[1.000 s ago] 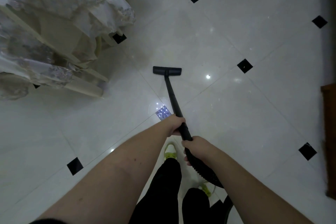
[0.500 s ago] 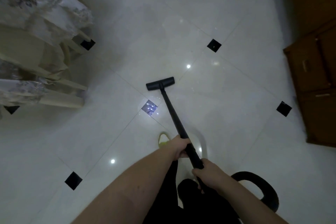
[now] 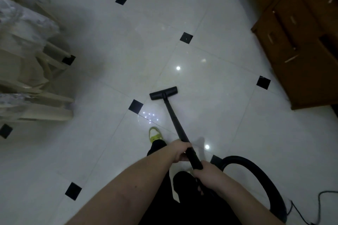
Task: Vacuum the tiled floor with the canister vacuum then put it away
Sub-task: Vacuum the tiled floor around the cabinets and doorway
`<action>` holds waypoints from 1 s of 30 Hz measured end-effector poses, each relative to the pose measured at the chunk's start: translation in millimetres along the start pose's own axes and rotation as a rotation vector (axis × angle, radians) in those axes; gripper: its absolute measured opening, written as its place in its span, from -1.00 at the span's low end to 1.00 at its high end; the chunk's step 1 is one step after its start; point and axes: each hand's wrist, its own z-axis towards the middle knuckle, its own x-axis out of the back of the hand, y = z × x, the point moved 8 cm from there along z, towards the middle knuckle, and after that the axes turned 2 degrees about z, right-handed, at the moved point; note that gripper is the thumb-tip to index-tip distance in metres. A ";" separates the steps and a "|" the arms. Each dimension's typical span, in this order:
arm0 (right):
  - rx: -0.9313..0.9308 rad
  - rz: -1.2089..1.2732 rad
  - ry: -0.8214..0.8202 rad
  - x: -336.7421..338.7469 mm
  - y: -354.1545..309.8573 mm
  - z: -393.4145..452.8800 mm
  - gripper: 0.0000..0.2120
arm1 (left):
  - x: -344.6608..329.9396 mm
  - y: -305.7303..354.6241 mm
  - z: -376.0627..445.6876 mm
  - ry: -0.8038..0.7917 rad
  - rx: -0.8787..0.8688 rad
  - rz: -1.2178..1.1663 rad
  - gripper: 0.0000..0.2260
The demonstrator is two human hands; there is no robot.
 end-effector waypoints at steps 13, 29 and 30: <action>0.036 0.222 -0.002 30.0 102.1 -53.9 -0.87 | -111.8 -54.8 -15.7 -0.057 0.026 0.248 -0.91; -0.036 0.505 0.111 63.2 61.1 1.0 -0.80 | -106.6 37.0 24.9 -0.026 0.028 0.467 -0.80; -0.028 0.521 0.124 65.7 52.9 5.1 -0.80 | -103.4 46.8 28.0 -0.028 0.024 0.478 -0.79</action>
